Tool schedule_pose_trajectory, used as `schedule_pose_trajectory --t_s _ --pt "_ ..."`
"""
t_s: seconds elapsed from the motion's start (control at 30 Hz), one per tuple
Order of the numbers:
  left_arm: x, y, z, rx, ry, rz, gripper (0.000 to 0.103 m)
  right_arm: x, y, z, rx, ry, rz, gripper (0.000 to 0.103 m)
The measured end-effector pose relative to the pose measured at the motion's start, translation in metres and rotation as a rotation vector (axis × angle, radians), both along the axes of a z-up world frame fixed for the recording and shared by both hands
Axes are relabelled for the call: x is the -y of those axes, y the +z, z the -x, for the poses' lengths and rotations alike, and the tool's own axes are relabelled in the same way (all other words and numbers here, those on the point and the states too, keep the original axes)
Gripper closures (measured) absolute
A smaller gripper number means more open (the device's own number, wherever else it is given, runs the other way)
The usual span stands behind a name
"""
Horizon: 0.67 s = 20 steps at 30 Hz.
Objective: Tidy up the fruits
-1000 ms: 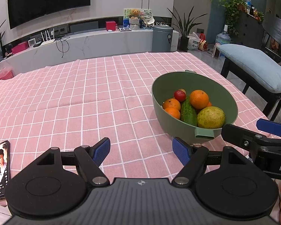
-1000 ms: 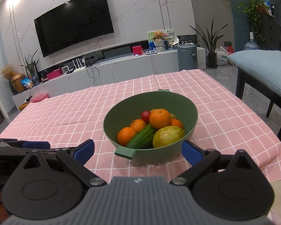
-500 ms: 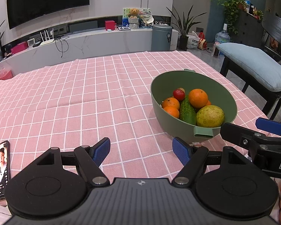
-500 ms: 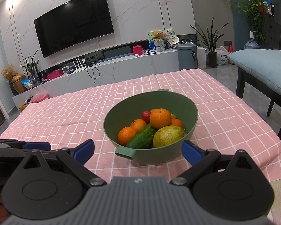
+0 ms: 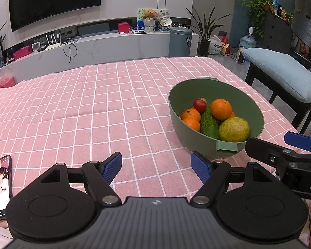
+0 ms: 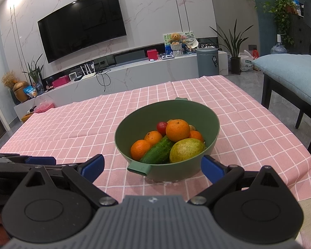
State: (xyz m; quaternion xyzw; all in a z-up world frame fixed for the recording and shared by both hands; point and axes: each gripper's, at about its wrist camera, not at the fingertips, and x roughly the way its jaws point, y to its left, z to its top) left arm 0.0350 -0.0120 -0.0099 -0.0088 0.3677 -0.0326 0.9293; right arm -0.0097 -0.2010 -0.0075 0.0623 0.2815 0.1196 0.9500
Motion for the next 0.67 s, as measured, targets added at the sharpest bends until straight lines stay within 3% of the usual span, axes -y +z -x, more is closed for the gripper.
schedule_pose_trajectory --t_s 0.67 --pt "0.0001 0.0041 -0.0003 0.013 -0.022 -0.016 0.014 0.0002 0.001 0.0004 -0.001 -0.001 -0.001 0.007"
